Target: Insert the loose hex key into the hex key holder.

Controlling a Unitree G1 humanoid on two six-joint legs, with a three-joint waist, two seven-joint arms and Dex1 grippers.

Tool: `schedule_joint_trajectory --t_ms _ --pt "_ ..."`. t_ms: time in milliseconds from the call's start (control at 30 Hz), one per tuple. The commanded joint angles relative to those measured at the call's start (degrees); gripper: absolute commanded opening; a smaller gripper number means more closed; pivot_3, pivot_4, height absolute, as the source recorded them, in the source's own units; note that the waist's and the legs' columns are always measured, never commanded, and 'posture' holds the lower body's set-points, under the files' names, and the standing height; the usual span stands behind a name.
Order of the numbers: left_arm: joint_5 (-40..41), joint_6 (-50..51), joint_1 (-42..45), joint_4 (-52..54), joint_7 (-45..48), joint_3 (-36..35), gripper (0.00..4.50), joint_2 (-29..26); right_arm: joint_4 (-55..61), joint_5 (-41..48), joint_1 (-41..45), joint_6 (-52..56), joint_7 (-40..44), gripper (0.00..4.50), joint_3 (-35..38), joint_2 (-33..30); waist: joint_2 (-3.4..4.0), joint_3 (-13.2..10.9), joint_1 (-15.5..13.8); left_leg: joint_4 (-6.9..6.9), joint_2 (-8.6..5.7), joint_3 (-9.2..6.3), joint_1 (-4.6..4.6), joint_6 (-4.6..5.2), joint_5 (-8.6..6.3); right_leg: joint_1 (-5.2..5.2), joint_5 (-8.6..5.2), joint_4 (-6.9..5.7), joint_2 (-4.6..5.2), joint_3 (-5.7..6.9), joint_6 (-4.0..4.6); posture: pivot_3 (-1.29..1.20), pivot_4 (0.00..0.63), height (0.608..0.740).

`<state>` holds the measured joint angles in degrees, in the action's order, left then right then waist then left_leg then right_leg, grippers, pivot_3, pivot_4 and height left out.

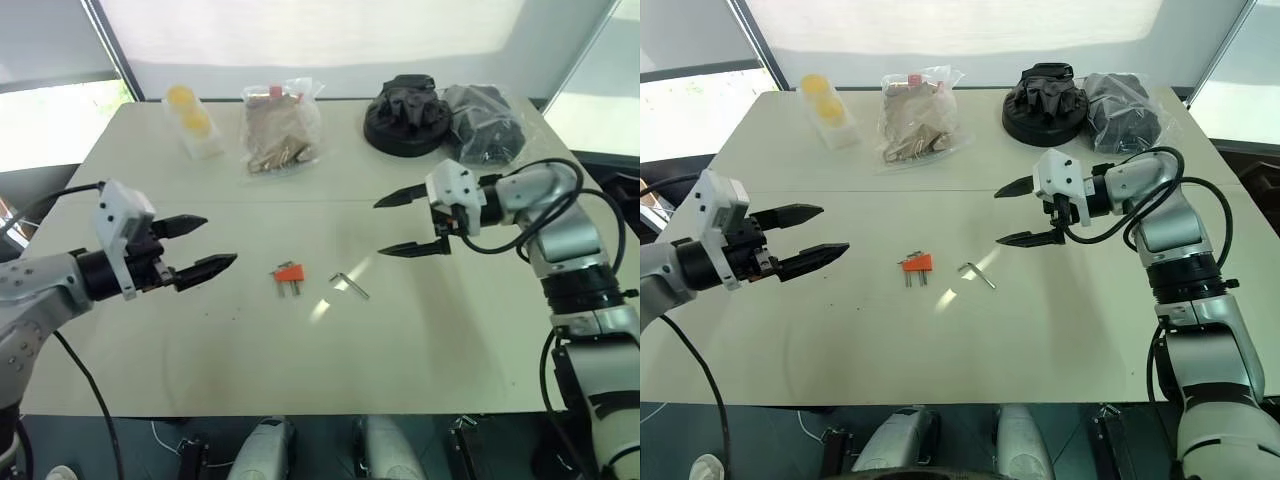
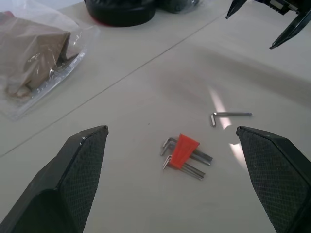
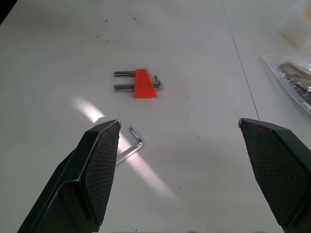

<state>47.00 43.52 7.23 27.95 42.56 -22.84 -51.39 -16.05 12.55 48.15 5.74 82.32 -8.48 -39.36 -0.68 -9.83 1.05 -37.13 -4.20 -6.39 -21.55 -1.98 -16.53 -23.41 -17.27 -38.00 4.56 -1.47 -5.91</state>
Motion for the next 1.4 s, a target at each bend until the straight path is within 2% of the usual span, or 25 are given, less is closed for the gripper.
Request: schedule_joint_trajectory --t_ms 33,233,400,833,1400 --pt "-0.29 -0.63 -1.78 1.99 -2.65 -2.72 4.42 1.51 0.62 0.16 0.49 -0.67 -1.80 4.05 -0.40 2.64 0.00 0.00 -0.04 0.00 0.00 0.00 -0.01 0.00 0.00 -0.01 0.00 0.00 0.00 0.00 0.00 0.00 0.150 0.740" --pt "-5.89 -4.49 -12.20 6.30 -11.93 -4.33 4.42 11.21 -4.48 -3.73 -2.18 -4.29 -12.79 4.05 -4.14 17.18 -0.01 0.02 0.67 0.02 0.04 0.03 0.01 -0.06 0.03 -0.08 0.01 -0.12 0.00 0.02 0.01 0.00 0.150 0.740" --pt "-7.05 -5.37 -16.59 10.98 -15.34 -3.39 4.42 15.17 -14.35 -7.89 -1.44 -10.12 -16.25 4.05 -7.21 22.69 -0.03 0.03 -0.39 -0.10 0.00 0.05 -0.02 -0.08 0.04 -0.04 0.02 -0.10 0.02 0.02 0.02 0.00 0.150 0.740" --pt "-7.62 -5.64 -20.06 15.27 -17.76 -3.98 4.42 16.06 -38.41 -16.73 6.01 -27.84 -19.88 4.05 -9.58 27.49 -0.03 0.03 0.32 0.00 0.02 0.05 0.07 -0.11 0.06 -0.03 0.02 -0.11 -0.04 0.03 0.04 0.00 0.150 0.740" --pt "-8.64 -6.40 -20.68 16.76 -17.91 -3.95 4.42 15.00 -45.75 -20.81 6.66 -32.94 -22.04 4.05 -9.95 28.81 -0.02 0.04 0.52 0.00 0.02 0.04 0.15 -0.12 0.06 0.04 0.02 -0.11 -0.05 0.03 0.05 0.00 0.150 0.740"
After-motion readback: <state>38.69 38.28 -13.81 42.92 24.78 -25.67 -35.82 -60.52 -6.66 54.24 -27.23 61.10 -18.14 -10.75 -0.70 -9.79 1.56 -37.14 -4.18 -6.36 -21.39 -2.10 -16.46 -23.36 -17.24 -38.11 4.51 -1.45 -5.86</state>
